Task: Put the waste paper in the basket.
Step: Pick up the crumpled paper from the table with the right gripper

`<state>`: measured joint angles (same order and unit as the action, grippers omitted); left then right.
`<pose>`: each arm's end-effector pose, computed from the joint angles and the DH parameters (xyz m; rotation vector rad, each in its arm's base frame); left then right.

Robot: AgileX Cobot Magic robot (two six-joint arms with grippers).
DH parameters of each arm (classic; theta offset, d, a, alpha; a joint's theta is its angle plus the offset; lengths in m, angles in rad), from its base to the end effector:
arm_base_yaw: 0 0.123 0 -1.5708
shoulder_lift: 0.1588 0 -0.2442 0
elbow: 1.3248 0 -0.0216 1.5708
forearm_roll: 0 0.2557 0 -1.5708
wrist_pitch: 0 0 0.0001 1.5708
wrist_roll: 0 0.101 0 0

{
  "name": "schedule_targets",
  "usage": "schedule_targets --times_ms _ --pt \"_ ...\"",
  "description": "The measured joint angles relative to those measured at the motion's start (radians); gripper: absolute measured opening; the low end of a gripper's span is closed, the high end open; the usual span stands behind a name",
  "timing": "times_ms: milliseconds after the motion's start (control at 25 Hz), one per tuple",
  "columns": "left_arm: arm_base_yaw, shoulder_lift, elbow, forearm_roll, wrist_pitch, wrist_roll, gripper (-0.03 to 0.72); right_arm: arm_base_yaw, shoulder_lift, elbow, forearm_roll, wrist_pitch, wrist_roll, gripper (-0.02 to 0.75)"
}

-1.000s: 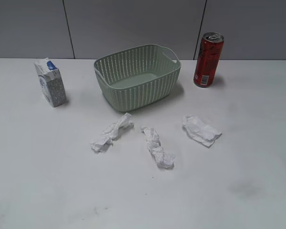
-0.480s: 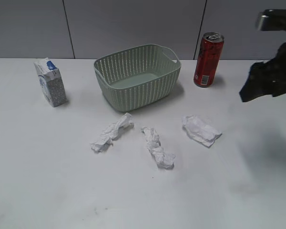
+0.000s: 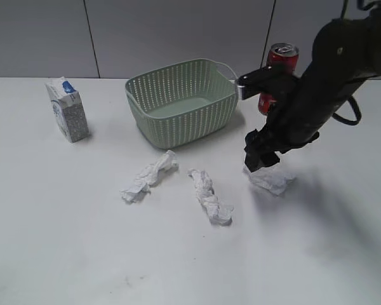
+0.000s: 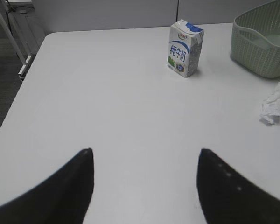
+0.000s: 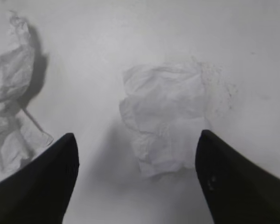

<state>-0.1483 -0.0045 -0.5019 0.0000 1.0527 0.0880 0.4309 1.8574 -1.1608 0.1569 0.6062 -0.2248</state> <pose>0.0485 -0.0073 0.2766 0.2393 2.0160 -0.0380 0.3258 0.1597 0.1206 -0.7487 2.6910 0.2079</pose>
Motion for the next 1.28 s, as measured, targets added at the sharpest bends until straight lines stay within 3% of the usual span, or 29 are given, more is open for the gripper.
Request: schedule_targets --times_ms 240,640,840,1160,1280 --pt "0.0 0.0 0.0 0.0 0.0 0.0 0.529 0.008 0.12 0.0 -0.101 -0.087 0.065 0.587" --pt "0.0 0.0 0.0 0.0 0.0 0.0 0.529 0.008 0.205 -0.005 -0.114 -0.223 0.115 0.555" --pt "0.0 0.0 0.0 0.0 0.0 0.0 0.529 0.008 0.215 -0.01 -0.082 -0.225 0.143 0.414" --pt "0.0 0.0 0.0 0.0 0.0 0.0 0.529 0.009 0.215 -0.01 0.028 -0.207 0.146 0.025" --pt "0.0 0.0 0.0 0.0 0.0 0.0 0.529 0.009 0.214 -0.018 0.072 -0.195 0.146 -0.008"
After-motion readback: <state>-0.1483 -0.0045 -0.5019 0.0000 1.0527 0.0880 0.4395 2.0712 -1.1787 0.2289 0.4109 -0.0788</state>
